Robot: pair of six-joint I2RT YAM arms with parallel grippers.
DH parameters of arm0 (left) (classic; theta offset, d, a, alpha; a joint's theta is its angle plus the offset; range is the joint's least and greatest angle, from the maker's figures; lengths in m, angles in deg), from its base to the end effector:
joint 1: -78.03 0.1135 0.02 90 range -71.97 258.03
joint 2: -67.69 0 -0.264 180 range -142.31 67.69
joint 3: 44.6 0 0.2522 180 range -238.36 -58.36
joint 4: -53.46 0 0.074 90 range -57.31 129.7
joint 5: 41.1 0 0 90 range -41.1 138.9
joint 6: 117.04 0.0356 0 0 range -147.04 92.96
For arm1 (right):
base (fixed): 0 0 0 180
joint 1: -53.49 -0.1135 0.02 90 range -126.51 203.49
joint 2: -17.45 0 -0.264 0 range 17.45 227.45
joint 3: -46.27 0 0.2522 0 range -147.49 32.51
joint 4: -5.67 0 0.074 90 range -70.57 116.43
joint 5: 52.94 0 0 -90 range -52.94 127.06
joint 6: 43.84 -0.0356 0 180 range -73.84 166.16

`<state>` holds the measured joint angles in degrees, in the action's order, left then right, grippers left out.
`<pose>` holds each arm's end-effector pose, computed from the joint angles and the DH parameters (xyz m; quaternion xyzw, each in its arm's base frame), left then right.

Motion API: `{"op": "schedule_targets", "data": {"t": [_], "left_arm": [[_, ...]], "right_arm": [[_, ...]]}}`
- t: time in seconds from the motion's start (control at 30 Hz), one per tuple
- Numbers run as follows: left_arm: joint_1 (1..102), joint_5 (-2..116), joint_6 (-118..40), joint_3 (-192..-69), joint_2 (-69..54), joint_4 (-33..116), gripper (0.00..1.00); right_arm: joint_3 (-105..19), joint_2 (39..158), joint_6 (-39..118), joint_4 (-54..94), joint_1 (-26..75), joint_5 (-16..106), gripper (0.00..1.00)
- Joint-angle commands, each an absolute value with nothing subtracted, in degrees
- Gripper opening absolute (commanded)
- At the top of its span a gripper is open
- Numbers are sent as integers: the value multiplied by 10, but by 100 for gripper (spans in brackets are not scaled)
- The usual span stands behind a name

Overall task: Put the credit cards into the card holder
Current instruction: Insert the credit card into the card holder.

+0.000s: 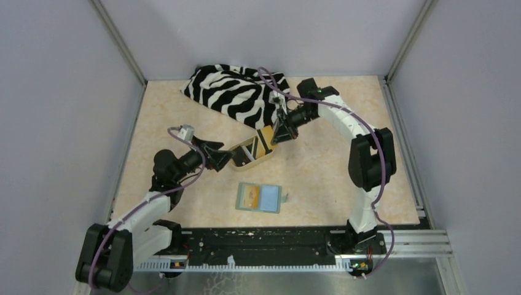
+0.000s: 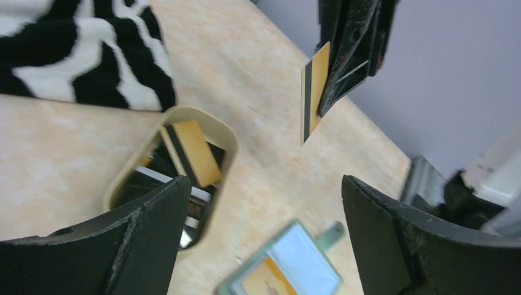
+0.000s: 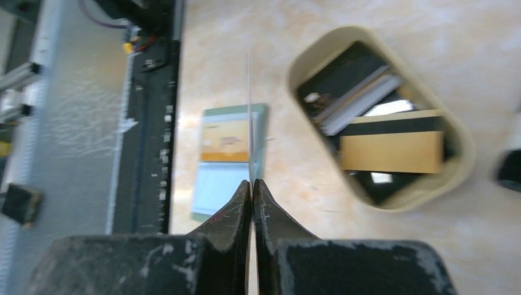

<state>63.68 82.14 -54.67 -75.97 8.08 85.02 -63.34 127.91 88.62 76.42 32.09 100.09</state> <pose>0.2008 -0.0715 0.2279 0.1306 0.6773 -0.4329 0.5803 0.3542 0.1729 0.2716 -0.5160 0.6700 0.4824 0.2283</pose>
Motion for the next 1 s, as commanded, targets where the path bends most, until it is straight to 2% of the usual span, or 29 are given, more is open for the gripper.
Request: {"op": "schedule_targets", "data": {"t": [0.0,0.13,0.4,0.63,0.8,0.97], "left_arm": [[639,925,-646,-698,140,890,95],[620,962,-724,-620,167,1032,88],[484,844,-642,-657,180,902,86],[450,820,-630,-681,111,898,71],[445,835,-632,-697,80,911,63],[444,871,-633,-715,61,917,49]], "right_arm": [[-530,1227,921,828,283,1089,0],[-464,1207,918,822,255,1116,0],[-438,1199,884,764,204,1076,0],[-445,1204,903,781,190,1080,0],[-445,1202,914,788,180,1079,0],[-449,1202,918,790,158,1055,0]]}}
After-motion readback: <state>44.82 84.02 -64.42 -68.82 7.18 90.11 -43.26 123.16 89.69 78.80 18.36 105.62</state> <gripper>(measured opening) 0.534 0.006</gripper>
